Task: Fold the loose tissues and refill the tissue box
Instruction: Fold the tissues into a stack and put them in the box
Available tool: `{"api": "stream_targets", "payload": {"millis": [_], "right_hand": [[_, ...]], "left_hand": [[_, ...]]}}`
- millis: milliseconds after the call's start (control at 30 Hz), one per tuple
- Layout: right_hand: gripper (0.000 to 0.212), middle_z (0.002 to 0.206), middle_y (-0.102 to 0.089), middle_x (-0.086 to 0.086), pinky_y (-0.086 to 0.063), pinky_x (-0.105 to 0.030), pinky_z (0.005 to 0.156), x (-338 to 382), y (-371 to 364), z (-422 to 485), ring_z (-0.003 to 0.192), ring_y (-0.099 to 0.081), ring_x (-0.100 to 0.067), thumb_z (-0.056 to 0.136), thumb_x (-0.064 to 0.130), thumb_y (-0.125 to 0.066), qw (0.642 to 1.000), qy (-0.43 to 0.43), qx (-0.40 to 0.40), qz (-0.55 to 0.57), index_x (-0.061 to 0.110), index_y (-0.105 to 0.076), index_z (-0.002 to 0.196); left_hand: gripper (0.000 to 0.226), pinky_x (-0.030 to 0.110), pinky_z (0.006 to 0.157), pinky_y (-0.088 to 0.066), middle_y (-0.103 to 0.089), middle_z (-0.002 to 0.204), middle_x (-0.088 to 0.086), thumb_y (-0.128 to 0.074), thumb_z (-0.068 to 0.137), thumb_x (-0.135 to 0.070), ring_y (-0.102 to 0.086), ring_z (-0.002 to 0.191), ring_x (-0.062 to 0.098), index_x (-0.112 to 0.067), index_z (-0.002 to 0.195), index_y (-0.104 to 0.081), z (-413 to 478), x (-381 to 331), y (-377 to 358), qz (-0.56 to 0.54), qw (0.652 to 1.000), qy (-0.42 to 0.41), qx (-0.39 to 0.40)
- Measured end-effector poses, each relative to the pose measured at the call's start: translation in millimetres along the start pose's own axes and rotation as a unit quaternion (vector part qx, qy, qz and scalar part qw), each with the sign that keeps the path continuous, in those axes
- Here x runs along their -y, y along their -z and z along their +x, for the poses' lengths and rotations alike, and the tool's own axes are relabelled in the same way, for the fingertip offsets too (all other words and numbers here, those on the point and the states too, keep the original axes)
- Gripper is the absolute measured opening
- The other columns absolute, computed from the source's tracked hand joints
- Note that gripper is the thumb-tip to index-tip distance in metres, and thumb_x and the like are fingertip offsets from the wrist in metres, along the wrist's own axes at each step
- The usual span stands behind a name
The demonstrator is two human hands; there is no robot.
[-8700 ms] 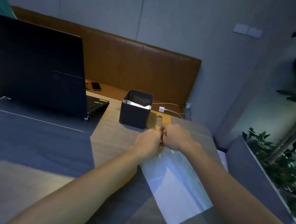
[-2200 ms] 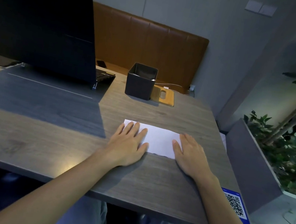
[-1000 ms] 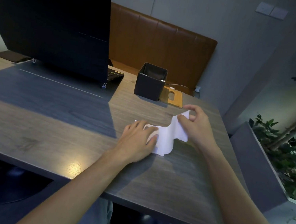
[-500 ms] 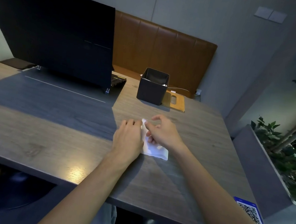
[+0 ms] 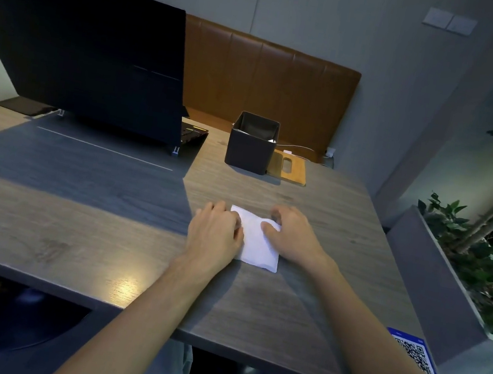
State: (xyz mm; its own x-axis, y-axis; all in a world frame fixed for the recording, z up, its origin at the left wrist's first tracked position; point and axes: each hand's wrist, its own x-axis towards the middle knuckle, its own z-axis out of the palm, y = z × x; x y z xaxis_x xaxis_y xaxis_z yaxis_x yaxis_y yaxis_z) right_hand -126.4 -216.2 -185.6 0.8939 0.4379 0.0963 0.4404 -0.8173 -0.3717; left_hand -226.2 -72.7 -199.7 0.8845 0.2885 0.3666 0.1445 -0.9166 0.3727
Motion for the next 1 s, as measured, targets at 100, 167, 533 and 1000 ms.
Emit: {"api": "stream_targets", "payload": {"millis": [100,167,533,1000], "right_hand": [[0.020,0.107,-0.064,0.002,-0.055,-0.029,0.081,1.9,4.6,6.3,0.093,-0.059,-0.014,0.095,0.031,-0.062,0.998,-0.033,0.026,0.044,0.018,-0.065,0.110],[0.009,0.095,-0.063,0.004,-0.054,-0.028,0.073,1.6,6.1,8.9,0.086,-0.059,-0.013,0.092,0.028,-0.065,0.996,-0.040,0.043,0.067,0.021,-0.064,0.098],[0.025,0.081,-0.063,0.002,-0.043,-0.025,0.064,1.4,24.1,-0.6,0.078,-0.058,-0.012,0.095,0.036,-0.066,0.990,0.026,0.092,0.105,0.015,-0.063,0.082],[0.012,0.099,-0.070,-0.005,-0.059,-0.021,0.064,-8.1,40.3,-4.0,0.078,-0.071,-0.014,0.097,0.019,-0.065,0.966,0.002,0.156,0.206,0.015,-0.069,0.108]], "left_hand": [[0.022,0.028,0.080,-0.033,-0.061,0.105,0.001,-0.052,0.099,-0.029,-0.050,0.095,0.018,-0.021,0.104,-0.073,-1.1,-0.4,1.3,0.001,1.000,-0.006,-0.009],[0.021,0.027,0.078,-0.030,-0.061,0.105,0.001,-0.053,0.099,-0.029,-0.048,0.093,0.016,-0.022,0.103,-0.072,-0.7,-0.2,0.7,-0.002,1.000,-0.006,-0.016],[0.022,0.035,0.084,-0.044,-0.064,0.112,0.001,-0.052,0.099,-0.024,-0.058,0.100,0.022,-0.019,0.118,-0.060,2.7,3.4,-4.5,-0.033,0.999,0.008,-0.026],[0.037,0.032,0.083,-0.038,-0.052,0.129,0.005,-0.051,0.100,-0.020,-0.048,0.110,0.020,-0.021,0.136,-0.046,6.3,4.9,0.0,-0.097,0.995,0.020,0.021]]}}
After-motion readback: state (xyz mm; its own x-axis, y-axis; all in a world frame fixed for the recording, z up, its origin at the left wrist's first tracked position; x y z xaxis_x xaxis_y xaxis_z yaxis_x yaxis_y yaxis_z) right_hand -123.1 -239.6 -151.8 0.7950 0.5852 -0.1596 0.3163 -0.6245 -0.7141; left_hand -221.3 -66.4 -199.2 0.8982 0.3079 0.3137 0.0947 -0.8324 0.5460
